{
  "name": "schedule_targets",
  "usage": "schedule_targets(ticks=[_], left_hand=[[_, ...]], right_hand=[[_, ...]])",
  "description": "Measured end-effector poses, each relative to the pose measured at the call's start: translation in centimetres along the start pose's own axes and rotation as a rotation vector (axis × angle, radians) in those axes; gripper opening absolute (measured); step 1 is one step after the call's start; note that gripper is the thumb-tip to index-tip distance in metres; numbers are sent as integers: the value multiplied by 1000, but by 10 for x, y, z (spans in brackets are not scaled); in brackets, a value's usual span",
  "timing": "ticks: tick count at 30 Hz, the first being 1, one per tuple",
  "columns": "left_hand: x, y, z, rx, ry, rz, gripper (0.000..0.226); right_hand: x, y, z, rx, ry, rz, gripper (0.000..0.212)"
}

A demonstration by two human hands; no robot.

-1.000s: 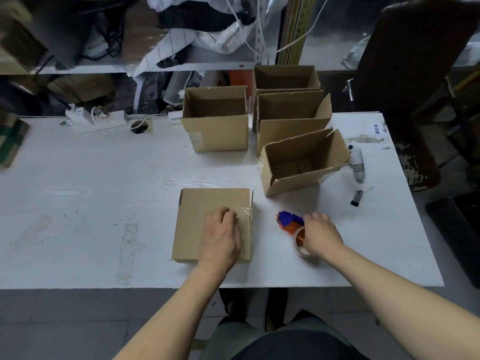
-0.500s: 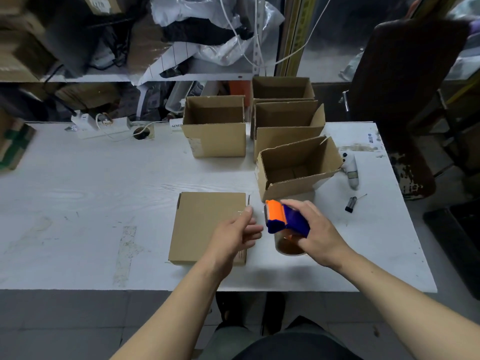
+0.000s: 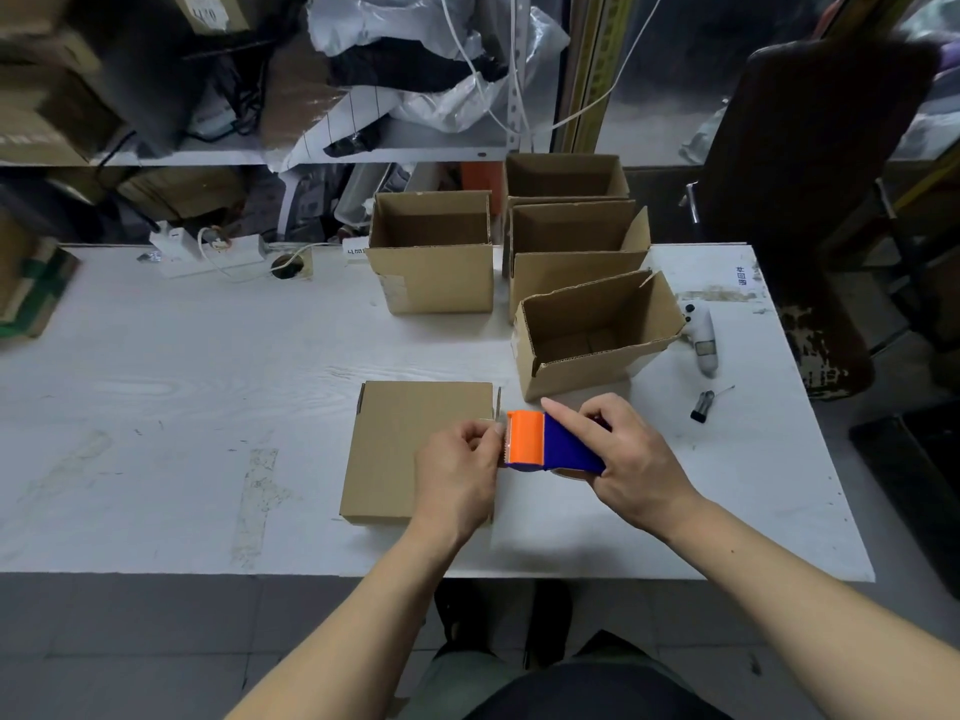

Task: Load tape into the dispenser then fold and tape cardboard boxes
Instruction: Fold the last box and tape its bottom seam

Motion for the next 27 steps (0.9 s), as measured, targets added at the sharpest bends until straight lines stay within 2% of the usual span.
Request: schedule_targets(ticks=[5,8,10,12,14,15,17,19,22,27], left_hand=[[2,-7,-4,-57,16,-1,22],[9,-5,-2,5,-64,5,19],[26,6,0,42,-130,-39,17],[39,13,-5,-20,-32,-53,19],[33,10,-14,-197,213,-31,22],[24,5,-20,-362,366,-51,22],[6,-9,-34,-658,575,-130,18],[0,-11,-45,-768,638,-153,20],[4,-1,-48,-642,680,-53,28],[9,-2,-51,-549,663,61,26]], right_hand=[[7,-1,3,44,-49,1,73],[9,-5,-1,92,-83,-23,71],[15,-11,-16,83,-125,-48,81],[18,-18,-26,82,-204,-58,88],[9,-16,-21,119,-314,-16,84],[1,-13,-17,69,-365,35,84],[-17,-7,-17,-184,-396,187,85],[-29,-9,-33,-447,-273,362,74],[-46,-14,-52,-689,58,482,63],[-62,-21,-61,-765,75,522,58]])
Point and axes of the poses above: each hand's wrist, its own y-axis towards the middle knuckle, its own x-axis out of the back of the hand, z = x × y, the point moved 3 cm from there along y, towards the middle knuckle, and after that the axes turned 6 degrees about -z, right-handed, at the moved point
